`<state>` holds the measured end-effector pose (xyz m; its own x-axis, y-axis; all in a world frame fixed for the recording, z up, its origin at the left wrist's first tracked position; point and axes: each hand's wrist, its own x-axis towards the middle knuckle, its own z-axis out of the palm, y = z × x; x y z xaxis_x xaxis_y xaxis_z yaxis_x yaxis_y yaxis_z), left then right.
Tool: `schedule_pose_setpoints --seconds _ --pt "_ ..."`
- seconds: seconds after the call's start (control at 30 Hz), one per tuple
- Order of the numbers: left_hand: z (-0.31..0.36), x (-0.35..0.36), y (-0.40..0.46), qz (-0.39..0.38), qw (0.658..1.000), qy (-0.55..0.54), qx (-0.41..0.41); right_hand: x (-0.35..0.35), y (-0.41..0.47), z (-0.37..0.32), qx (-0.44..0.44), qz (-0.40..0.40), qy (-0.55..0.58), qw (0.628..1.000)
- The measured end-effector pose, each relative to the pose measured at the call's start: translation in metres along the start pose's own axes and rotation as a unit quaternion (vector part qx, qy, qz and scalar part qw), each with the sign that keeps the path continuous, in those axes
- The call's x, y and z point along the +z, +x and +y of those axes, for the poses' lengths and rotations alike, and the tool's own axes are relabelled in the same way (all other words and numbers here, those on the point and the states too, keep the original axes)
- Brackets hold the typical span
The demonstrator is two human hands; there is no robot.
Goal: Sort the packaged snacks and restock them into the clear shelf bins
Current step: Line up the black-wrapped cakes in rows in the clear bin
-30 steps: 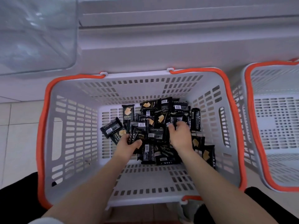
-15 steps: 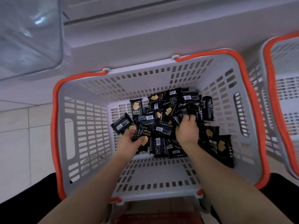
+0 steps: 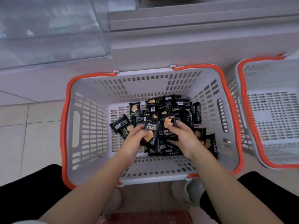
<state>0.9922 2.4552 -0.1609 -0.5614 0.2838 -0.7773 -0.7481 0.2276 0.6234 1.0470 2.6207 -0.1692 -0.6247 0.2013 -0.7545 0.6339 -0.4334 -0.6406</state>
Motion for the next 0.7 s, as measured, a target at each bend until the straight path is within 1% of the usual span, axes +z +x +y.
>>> schedule_pose_setpoints --seconds 0.03,0.07,0.13,0.17,0.2,0.23,0.27,0.3,0.33,0.37,0.47,0.53,0.57,0.6,0.7 --pt "0.000 -0.001 -0.004 -0.010 0.999 0.012 0.029 0.003 -0.006 0.000 -0.050 -0.008 -0.111 0.993" --pt "0.000 -0.003 -0.009 -0.028 0.997 0.030 0.067 0.005 -0.011 -0.001 -0.085 -0.025 -0.191 0.978" --pt "0.003 -0.011 -0.019 -0.069 0.981 0.097 0.153 0.005 -0.019 -0.002 -0.092 -0.072 -0.262 0.958" --pt "0.006 -0.016 -0.022 -0.082 0.967 0.155 0.187 0.002 -0.022 -0.002 -0.085 -0.089 -0.293 0.948" --pt "0.011 -0.020 -0.024 -0.086 0.944 0.239 0.212 -0.002 -0.025 -0.002 -0.084 -0.099 -0.332 0.934" --pt "0.017 -0.023 -0.025 -0.093 0.905 0.341 0.235 -0.005 -0.027 -0.001 -0.080 -0.106 -0.362 0.923" --pt "0.022 -0.025 -0.025 -0.107 0.860 0.431 0.252 -0.008 -0.029 0.000 -0.070 -0.103 -0.378 0.917" --pt "0.026 -0.026 -0.026 -0.129 0.820 0.491 0.262 -0.010 -0.032 0.001 -0.058 -0.089 -0.381 0.918" --pt "0.029 -0.025 -0.028 -0.152 0.796 0.521 0.268 -0.011 -0.034 0.004 -0.051 -0.073 -0.371 0.924" --pt "0.031 -0.023 -0.029 -0.168 0.785 0.531 0.273 -0.012 -0.037 0.006 -0.049 -0.059 -0.355 0.932" --pt "0.027 -0.016 -0.033 -0.169 0.776 0.533 0.290 -0.014 -0.043 0.015 -0.037 -0.052 -0.262 0.963" --pt "0.020 -0.012 -0.035 -0.171 0.776 0.531 0.295 -0.012 -0.048 0.017 0.009 -0.070 -0.166 0.984" --pt "0.016 -0.010 -0.036 -0.176 0.777 0.524 0.301 -0.013 -0.049 0.017 0.026 -0.080 -0.140 0.987" --pt "0.013 -0.007 -0.037 -0.180 0.781 0.514 0.306 -0.014 -0.049 0.018 0.037 -0.090 -0.136 0.986" --pt "0.004 -0.004 -0.035 -0.192 0.787 0.502 0.303 -0.016 -0.048 0.021 0.034 -0.085 -0.185 0.978"
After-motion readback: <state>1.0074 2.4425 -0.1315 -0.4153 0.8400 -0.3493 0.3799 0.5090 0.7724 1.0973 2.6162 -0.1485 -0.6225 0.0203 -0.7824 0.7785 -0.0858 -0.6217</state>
